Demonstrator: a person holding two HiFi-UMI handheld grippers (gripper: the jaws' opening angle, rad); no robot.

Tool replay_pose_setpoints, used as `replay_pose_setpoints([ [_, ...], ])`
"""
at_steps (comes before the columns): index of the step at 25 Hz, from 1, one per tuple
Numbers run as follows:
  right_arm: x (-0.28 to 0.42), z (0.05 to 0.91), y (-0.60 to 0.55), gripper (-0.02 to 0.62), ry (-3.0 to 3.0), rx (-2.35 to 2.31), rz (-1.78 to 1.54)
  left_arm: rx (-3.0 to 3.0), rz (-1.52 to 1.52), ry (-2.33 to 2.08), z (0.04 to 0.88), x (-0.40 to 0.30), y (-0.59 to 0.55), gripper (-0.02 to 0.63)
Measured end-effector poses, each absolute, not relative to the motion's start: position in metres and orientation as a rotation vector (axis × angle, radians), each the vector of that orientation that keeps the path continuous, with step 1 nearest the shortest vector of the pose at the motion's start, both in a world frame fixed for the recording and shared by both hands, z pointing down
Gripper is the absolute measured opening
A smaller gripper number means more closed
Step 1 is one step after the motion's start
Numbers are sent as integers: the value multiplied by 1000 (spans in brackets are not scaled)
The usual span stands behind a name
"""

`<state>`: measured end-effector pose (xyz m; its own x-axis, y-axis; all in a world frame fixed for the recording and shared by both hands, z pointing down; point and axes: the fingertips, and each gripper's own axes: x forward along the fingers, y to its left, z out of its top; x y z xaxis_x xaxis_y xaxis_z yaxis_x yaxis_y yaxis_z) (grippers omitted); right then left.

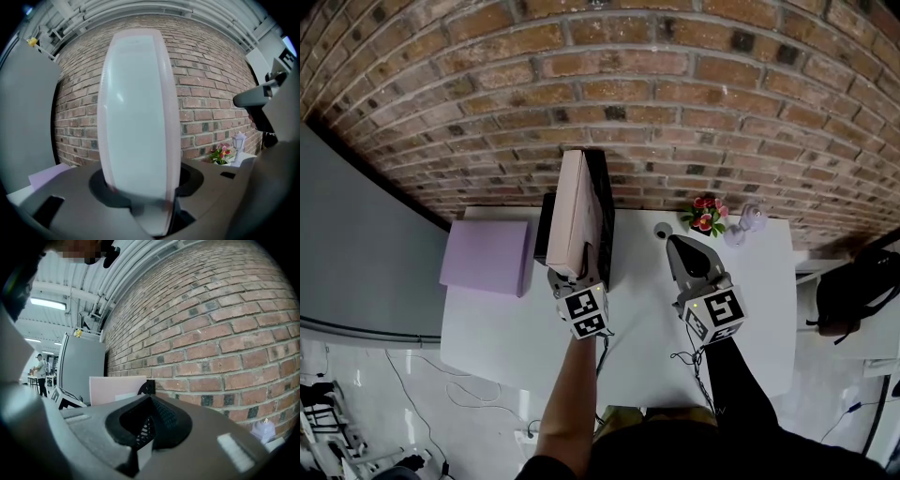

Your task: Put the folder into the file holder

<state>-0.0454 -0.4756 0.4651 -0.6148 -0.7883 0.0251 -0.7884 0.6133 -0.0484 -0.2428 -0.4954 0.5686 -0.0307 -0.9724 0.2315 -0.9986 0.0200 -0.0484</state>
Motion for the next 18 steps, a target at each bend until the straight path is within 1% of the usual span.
replay_pose_setpoints([
  [6,-47,463,-473,0,-2826,1381,80,2112,278,-2157,555,-243,-491,229],
  [18,-48,446,-456,2,-2835,1416,49,2152,232,-2138,534,-229,-472,233],
])
